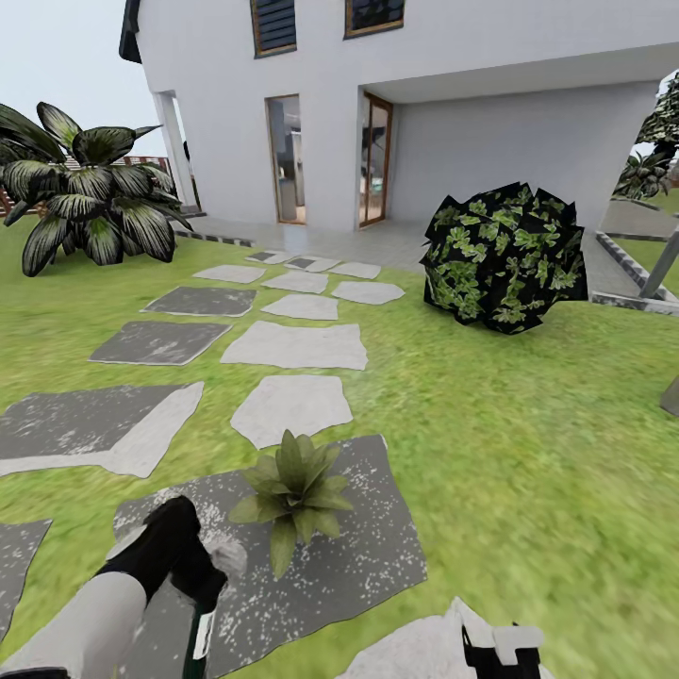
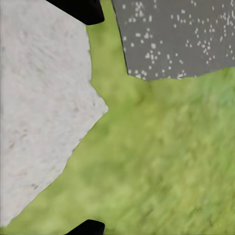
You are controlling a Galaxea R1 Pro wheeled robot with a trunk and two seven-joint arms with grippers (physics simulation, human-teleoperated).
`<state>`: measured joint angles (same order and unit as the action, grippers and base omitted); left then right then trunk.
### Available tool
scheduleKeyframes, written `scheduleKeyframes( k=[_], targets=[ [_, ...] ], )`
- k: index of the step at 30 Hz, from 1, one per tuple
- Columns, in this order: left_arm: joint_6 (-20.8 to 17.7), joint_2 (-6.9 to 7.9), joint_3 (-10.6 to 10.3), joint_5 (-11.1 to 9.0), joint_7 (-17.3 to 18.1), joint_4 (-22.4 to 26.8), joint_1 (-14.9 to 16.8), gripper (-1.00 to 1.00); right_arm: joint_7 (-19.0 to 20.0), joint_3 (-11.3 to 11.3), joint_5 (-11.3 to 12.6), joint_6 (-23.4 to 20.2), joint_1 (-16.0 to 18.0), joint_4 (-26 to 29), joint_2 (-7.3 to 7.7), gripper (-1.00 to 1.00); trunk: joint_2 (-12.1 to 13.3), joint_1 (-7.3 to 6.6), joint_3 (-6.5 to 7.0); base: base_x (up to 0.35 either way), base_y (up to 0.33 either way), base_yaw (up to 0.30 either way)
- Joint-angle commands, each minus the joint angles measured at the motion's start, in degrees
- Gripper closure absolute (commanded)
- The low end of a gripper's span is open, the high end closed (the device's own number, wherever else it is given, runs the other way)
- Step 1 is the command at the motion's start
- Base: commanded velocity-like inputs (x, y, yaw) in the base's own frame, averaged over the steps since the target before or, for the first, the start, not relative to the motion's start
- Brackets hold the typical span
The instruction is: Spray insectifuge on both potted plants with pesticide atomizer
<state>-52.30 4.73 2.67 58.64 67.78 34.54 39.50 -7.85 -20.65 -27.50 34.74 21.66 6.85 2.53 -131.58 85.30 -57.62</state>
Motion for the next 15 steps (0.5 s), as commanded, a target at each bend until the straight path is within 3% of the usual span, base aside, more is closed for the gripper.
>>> scheduleKeyframes(
  k=[1, 6, 7, 9, 10, 11, 12, 15],
  targets=[
    [-0.57, -0.05, 0.07, 1.39, 0.93, 0.04, 0.79, 1.00, -0.40, -0.18, -0.62, 0.15, 0.05, -0.09, 0.01, -1.00, -0.02, -0.01, -0.06, 0.000, 0.000, 0.000],
    [-1.19, -0.11, -0.27, 3.68, 3.47, -0.27, 5.17, 1.00, -0.25, -0.18, -0.70, 0.15, -0.02, -0.09, 0.01, -1.00, -0.02, -0.01, -0.06, 0.000, 0.000, 0.000],
    [-1.22, -0.10, -0.29, 5.57, 4.77, -0.33, 6.90, 1.00, -0.24, -0.18, -0.71, 0.15, -0.04, -0.09, 0.01, -1.00, -0.02, -0.01, -0.06, 0.000, 0.000, 0.000],
    [-1.22, -0.24, -0.29, 7.38, 5.91, -0.36, 7.38, 1.00, -0.24, -0.18, -0.71, 0.15, -0.04, -0.09, 0.01, -1.00, -0.02, -0.01, -0.06, 0.009, 0.000, 0.000],
    [-1.23, -0.57, -0.29, 9.97, 7.90, -0.35, 7.61, 1.00, -0.29, -0.18, -0.71, 0.15, -0.04, -0.09, -0.03, -1.00, -0.02, -0.01, -0.06, 0.149, 0.014, 0.000],
    [-1.23, -0.68, -0.33, 10.99, 8.77, -0.35, 7.65, 1.00, -0.30, -0.18, -0.71, 0.15, -0.04, -0.09, -0.04, -1.00, -0.02, -0.01, -0.06, 0.209, 0.038, 0.000],
    [-1.23, -0.86, -0.29, 18.52, 12.64, -0.26, 7.25, 1.00, -0.33, -0.10, -0.71, 0.15, -0.04, -0.09, -0.39, -1.00, -0.02, -0.01, -0.06, 0.000, 0.000, 0.000],
    [-1.23, -0.91, -0.27, 18.52, 12.64, -0.26, 7.26, 1.00, -0.33, -0.09, -0.71, 0.15, -0.04, -0.09, -0.42, -1.00, -0.02, -0.01, -0.06, 0.000, 0.000, 0.000]
  ],
)
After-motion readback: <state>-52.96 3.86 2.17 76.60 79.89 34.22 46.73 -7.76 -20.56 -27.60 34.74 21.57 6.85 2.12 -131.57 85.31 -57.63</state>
